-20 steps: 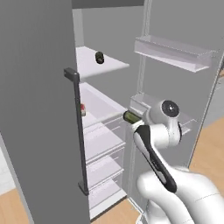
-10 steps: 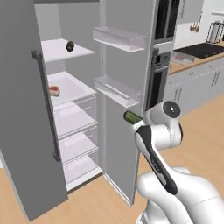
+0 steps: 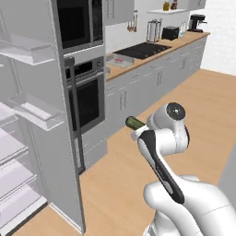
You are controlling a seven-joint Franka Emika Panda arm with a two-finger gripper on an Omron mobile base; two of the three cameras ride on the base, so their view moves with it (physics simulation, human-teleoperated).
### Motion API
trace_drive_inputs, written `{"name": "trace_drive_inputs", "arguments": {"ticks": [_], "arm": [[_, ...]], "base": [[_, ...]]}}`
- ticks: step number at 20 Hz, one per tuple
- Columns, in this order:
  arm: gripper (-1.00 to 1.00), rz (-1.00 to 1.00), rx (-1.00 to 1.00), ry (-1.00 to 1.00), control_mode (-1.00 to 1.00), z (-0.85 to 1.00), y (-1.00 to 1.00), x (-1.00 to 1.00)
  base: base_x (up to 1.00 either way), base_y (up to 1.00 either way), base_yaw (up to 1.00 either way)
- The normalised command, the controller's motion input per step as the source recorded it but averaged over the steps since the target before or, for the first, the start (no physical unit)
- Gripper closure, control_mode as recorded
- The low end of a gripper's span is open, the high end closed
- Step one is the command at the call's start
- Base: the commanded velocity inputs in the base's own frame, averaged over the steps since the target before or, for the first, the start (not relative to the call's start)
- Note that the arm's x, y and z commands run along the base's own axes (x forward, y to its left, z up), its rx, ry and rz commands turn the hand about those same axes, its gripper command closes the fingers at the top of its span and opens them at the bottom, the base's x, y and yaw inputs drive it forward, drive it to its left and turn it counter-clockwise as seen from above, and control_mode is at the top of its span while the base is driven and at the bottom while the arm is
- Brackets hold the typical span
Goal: Place one cucumber and one steak in each tupperware on the nearby counter, to pack two identical lunches.
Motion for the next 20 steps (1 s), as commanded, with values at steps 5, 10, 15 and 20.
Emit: {"name": "trace_drive_inputs", "arguments": {"ticks": [5, 10, 15, 20], "arm": [[1.00, 0.00, 0.00, 0.00, 1.00, 0.00, 0.00, 0.00], [1.00, 0.00, 0.00, 0.00, 1.00, 0.00, 0.00, 0.00], [1.00, 0.00, 0.00, 0.00, 1.00, 0.00, 0.00, 0.00], [1.00, 0.00, 0.00, 0.00, 1.00, 0.00, 0.00, 0.00]], "base": [[1.00, -0.94, -0.07], [1.00, -0.16, 0.00], [1.00, 0.10, 0.01], [1.00, -0.04, 0.02]]}}
